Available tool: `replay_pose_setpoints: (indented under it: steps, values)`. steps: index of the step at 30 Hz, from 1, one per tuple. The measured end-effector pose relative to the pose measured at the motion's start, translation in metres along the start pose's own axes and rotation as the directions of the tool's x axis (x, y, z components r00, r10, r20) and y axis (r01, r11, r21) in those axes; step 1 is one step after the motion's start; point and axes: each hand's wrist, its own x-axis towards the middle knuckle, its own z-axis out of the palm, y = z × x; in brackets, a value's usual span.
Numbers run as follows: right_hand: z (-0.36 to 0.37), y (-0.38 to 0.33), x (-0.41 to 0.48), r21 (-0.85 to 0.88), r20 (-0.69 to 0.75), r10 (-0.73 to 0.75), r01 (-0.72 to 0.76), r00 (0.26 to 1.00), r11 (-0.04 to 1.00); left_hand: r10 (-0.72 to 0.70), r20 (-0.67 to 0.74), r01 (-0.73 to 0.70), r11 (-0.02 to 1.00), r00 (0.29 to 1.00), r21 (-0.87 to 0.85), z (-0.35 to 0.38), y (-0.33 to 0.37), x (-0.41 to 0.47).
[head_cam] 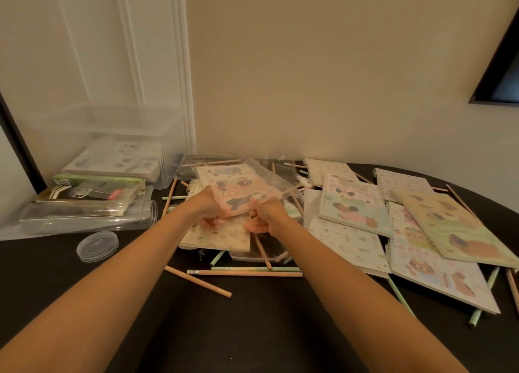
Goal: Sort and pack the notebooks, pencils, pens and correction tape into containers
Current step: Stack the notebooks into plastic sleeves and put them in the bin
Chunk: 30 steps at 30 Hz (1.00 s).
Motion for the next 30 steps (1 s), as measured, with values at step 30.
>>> replay_pose_setpoints:
  steps: [30]
  values:
    - [-0.248, 0.037, -0.002, -0.445, -0.563, -0.228, -0.059, 0.795, 0.893, 0.335, 0.172, -0.374, 0.763, 0.926, 0.528, 0.163, 0.138, 0.007]
